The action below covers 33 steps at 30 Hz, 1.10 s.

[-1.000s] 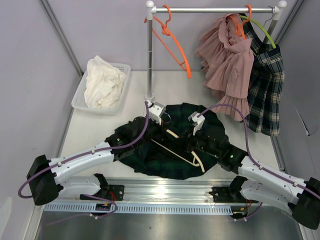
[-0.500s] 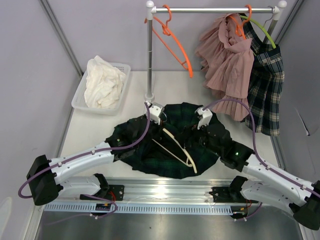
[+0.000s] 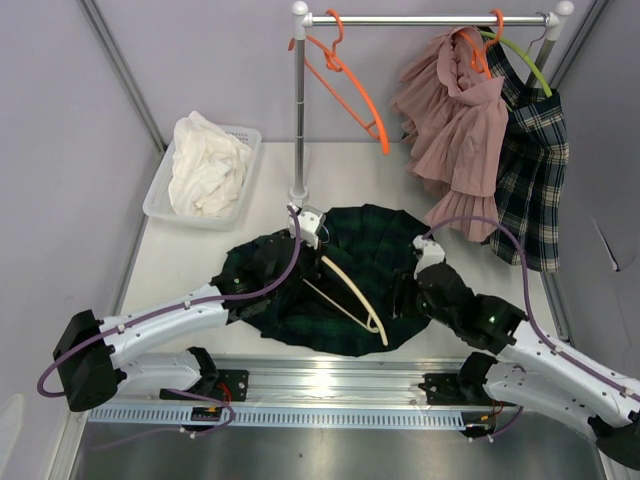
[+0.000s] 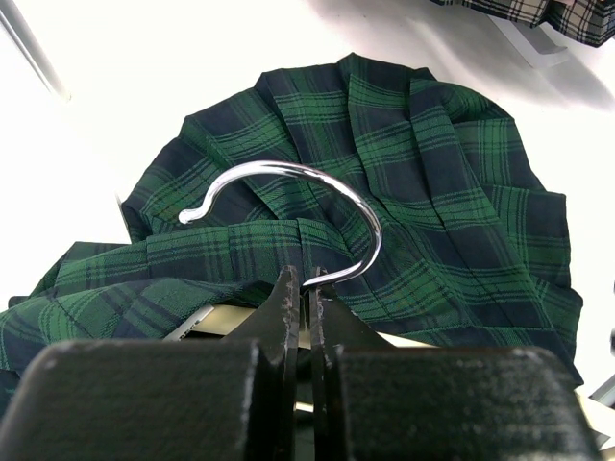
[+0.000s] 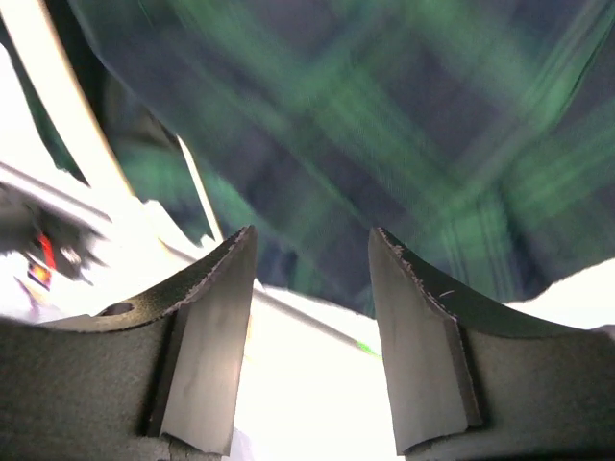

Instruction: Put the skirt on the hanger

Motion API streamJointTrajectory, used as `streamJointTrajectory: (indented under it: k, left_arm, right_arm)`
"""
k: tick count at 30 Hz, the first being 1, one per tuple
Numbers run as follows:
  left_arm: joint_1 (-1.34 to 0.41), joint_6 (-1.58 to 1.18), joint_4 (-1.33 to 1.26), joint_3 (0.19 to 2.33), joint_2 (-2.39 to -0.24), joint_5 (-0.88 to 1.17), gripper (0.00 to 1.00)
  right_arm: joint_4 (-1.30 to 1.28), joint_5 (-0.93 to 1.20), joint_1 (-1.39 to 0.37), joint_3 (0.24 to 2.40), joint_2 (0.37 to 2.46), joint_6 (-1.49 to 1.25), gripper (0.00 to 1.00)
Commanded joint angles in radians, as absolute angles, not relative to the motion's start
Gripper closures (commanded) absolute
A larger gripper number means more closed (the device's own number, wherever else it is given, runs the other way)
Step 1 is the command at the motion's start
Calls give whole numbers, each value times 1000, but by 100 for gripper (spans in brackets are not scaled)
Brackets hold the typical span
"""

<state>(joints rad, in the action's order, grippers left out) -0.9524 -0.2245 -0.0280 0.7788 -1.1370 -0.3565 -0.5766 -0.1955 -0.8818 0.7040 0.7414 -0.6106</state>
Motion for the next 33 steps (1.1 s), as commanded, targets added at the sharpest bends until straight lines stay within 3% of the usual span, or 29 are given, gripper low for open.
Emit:
streamJointTrajectory:
  k: [1,10,19,25,29,33]
  left_arm:
    - [-942,-187,-91,795,-1115,-387,100]
    - [-940,-186,-84,810,-1124,-377,100]
    - [-940,-184,-78,807,-1120,-380,100]
    - [-940,-181,-77,811,-1117,-382,100]
    - [-939,-175,-89,807,-1114,-399,100]
    - [-937,-144,-110,818,-1123,-449,100]
  right_arm:
    - [-675,-236,-977,669,721,-673,45]
    - [-690,-368,-1163,615,747,-765,39]
    - [-598,-411,-1146,574,839,-744,40]
    - [-545,-437,-1123,568,885,-730,57]
    - [-552,-463,-1097,589,881,-721,84]
    - [-604,-437,-1057,639,864,-698,99]
